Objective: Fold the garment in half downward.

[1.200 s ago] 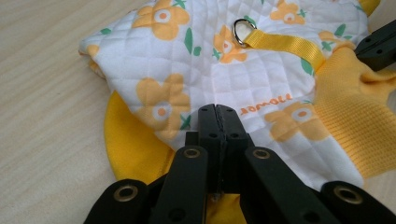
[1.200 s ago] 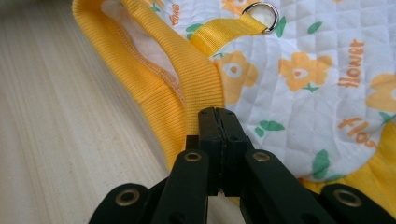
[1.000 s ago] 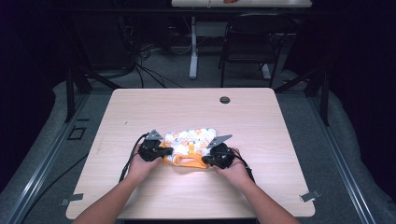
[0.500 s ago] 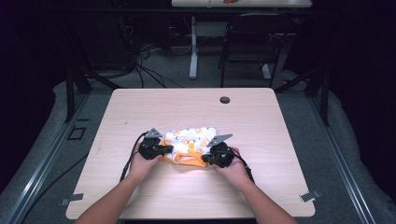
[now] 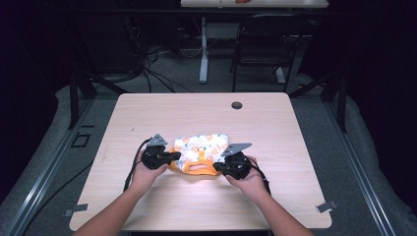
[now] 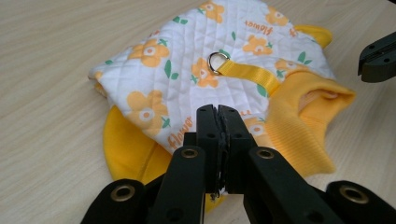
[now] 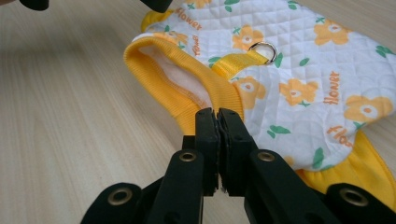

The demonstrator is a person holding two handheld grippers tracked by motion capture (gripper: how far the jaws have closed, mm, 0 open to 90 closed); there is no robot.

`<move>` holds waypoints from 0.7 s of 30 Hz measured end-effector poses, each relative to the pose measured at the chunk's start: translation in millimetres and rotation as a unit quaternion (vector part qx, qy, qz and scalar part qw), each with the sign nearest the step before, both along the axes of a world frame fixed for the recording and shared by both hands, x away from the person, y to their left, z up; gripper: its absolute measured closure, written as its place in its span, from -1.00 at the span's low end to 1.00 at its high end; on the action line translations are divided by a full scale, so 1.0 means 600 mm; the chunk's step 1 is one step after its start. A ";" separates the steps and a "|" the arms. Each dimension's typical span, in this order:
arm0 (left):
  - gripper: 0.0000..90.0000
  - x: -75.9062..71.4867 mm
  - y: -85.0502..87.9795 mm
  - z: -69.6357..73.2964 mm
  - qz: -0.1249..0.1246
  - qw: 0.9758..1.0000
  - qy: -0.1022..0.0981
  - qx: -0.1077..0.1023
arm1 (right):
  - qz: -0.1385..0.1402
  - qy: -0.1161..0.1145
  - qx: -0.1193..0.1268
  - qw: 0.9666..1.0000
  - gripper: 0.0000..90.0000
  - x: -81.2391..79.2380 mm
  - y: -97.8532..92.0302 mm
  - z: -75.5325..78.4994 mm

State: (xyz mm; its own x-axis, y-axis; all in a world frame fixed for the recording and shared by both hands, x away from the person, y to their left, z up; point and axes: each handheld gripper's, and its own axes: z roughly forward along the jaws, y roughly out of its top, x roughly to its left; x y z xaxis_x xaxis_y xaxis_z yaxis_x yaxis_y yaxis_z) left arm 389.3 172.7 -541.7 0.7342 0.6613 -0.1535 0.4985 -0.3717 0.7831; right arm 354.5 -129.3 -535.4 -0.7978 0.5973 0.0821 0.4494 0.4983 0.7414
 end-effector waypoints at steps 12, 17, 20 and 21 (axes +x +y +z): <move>0.90 -0.056 0.038 0.015 -0.001 1.000 -0.012 -0.015 | -0.007 -0.019 -0.005 1.000 0.86 -0.044 -0.023 0.022; 0.86 -0.070 0.055 0.006 0.009 1.000 -0.001 -0.027 | -0.011 -0.013 -0.002 1.000 0.85 -0.057 -0.032 0.016; 0.83 -0.083 0.068 -0.003 0.013 1.000 -0.001 -0.019 | -0.013 -0.006 -0.007 1.000 0.84 -0.067 -0.042 0.006; 0.83 -0.085 0.071 -0.005 0.013 1.000 0.000 -0.016 | -0.012 -0.003 -0.007 1.000 0.83 -0.070 -0.043 0.003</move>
